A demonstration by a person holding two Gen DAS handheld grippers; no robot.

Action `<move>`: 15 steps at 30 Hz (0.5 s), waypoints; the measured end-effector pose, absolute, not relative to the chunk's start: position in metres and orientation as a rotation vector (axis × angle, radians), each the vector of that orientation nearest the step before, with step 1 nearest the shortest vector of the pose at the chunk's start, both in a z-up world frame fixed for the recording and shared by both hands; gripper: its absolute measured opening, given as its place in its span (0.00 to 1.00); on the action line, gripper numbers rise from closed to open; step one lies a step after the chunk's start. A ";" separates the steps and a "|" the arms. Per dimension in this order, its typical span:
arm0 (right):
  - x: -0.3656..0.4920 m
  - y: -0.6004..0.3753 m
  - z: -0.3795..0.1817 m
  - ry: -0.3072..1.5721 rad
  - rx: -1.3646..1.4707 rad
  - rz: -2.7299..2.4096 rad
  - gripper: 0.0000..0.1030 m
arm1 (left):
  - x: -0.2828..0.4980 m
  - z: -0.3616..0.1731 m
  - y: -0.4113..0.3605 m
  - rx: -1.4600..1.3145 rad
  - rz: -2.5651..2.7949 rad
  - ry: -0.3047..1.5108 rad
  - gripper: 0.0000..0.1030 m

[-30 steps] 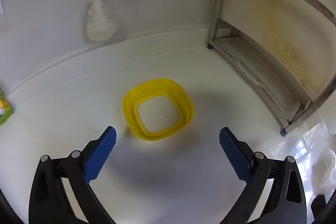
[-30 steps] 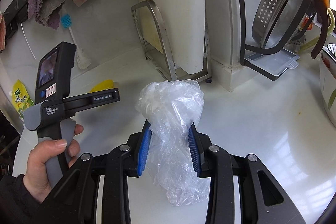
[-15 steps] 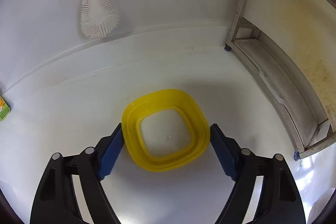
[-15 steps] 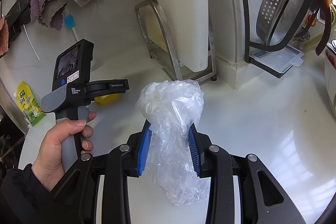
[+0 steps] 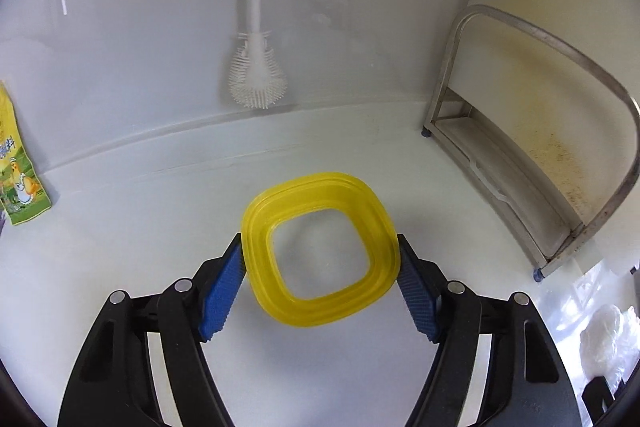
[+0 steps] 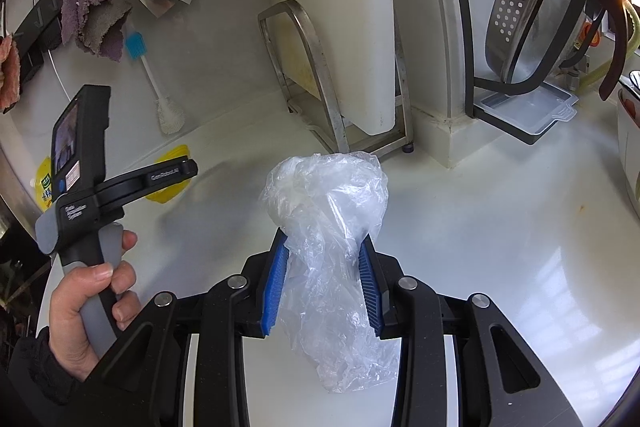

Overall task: Collect trash
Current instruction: 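Carry the yellow lid and plastic bag over the basket with both tools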

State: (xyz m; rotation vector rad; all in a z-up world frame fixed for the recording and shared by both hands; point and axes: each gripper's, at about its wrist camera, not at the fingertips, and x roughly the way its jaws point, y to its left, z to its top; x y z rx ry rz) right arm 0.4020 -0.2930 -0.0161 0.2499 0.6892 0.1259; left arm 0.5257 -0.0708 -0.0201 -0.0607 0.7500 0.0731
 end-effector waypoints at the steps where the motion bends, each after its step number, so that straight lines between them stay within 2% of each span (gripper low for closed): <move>1: 0.400 -0.294 -0.016 0.687 0.257 0.129 0.32 | 0.517 -0.017 -0.071 -0.050 0.079 0.735 0.68; 15: 0.327 -0.291 -0.012 0.660 0.283 0.128 0.32 | 0.349 0.008 -0.053 0.045 0.084 0.594 0.68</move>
